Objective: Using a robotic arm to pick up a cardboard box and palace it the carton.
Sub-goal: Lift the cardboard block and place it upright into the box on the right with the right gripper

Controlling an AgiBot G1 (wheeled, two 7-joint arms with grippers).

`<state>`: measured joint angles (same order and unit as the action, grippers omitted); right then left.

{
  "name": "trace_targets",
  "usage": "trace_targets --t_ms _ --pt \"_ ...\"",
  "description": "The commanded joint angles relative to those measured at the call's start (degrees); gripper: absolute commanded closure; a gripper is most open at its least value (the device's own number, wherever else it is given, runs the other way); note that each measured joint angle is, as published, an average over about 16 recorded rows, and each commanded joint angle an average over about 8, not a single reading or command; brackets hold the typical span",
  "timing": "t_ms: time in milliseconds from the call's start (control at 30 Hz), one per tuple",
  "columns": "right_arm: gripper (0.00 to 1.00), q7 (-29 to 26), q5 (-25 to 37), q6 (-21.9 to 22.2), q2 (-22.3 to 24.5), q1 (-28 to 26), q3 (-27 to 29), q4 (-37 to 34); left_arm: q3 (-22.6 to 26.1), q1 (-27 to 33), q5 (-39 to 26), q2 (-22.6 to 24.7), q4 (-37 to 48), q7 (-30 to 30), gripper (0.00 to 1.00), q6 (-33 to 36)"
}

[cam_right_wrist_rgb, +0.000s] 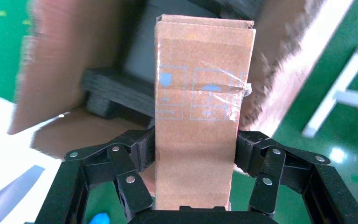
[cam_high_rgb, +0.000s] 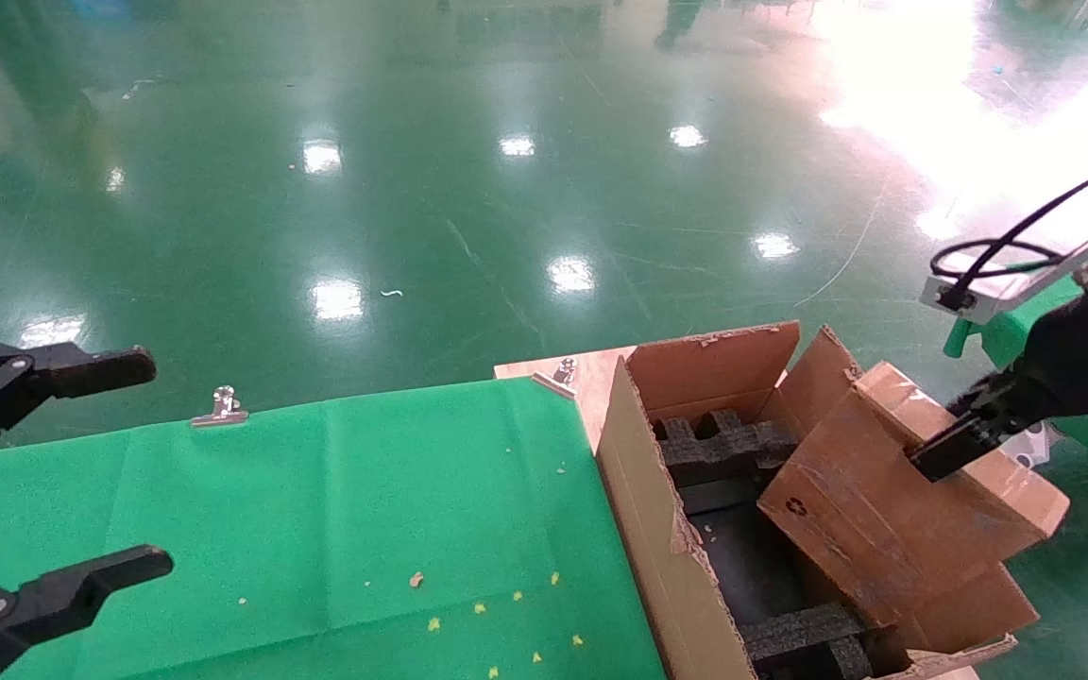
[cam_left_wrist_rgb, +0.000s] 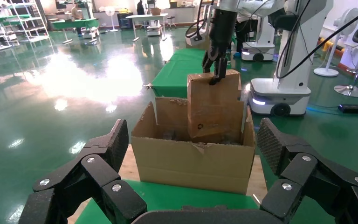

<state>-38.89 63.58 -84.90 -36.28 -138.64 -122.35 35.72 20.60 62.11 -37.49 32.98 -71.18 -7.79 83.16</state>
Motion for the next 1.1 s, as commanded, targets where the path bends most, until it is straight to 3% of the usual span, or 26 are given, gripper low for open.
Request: trace_targets --t_ms 33,300,600,733,1100 --pt "1.0 -3.0 0.3 0.8 0.5 0.4 -0.5 0.4 0.0 0.0 0.0 0.0 0.0 0.0 0.0 0.0" --pt "1.0 -11.5 1.0 5.9 3.3 1.7 -1.4 2.7 0.0 0.0 0.0 0.0 0.0 0.0 0.0 0.0" --pt "1.0 -12.5 0.8 6.6 3.6 1.9 -1.4 3.2 0.0 0.0 0.0 0.0 0.0 0.0 0.0 0.0" --pt "1.0 -15.0 0.7 7.1 2.7 3.0 -1.7 2.2 0.0 0.0 0.0 0.0 0.0 0.0 0.0 0.0" --pt "1.0 -29.3 -1.0 10.4 -2.7 9.8 -2.7 -3.7 0.0 0.0 0.0 0.0 0.0 0.0 0.0 0.0"
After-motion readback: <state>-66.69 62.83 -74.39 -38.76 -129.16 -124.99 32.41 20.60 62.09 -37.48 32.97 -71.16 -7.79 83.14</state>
